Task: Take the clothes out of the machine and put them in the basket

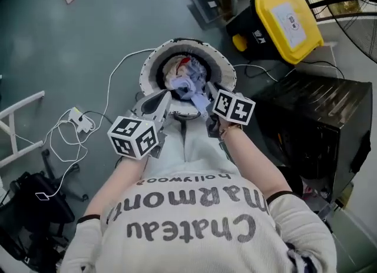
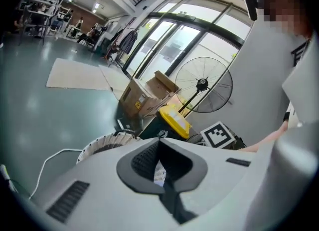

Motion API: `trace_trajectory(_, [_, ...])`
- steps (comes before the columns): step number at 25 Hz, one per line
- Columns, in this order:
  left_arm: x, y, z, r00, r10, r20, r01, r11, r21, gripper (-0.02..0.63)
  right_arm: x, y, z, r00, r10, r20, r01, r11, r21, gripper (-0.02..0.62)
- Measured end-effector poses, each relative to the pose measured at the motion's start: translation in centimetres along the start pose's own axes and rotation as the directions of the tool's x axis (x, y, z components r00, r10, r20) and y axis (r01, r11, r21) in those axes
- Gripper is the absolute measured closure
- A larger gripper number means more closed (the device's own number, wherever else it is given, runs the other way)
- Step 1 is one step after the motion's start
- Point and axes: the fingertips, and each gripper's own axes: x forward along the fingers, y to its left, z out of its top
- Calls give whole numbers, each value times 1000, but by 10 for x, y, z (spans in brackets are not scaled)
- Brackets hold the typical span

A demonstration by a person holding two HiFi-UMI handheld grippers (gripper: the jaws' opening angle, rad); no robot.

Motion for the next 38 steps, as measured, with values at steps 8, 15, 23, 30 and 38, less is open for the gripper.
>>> trace_trajectory(8, [-19, -97, 107, 968, -94, 234, 59, 987, 152, 598, -146, 75, 140, 888, 243, 391, -207, 969, -133, 528])
trace_trajectory(15, [-57, -193, 143, 891, -89, 445, -2, 980, 201, 598, -294, 96, 174, 740, 445, 505, -236, 874, -424, 540])
trace_trajectory(23, [-83, -270, 133, 844, -92, 528, -52, 967, 251, 598, -387, 69, 182, 650, 489, 582, -173, 840, -514, 548])
trace_trajectory(30, [-99, -309, 136, 812, -98, 576, -88, 954, 286, 598, -424, 53, 180, 620, 501, 603, -136, 826, -546, 551])
trace_trajectory(38, [-111, -329, 121, 801, -94, 592, -101, 952, 288, 598, -446, 45, 166, 618, 506, 602, -91, 807, -584, 551])
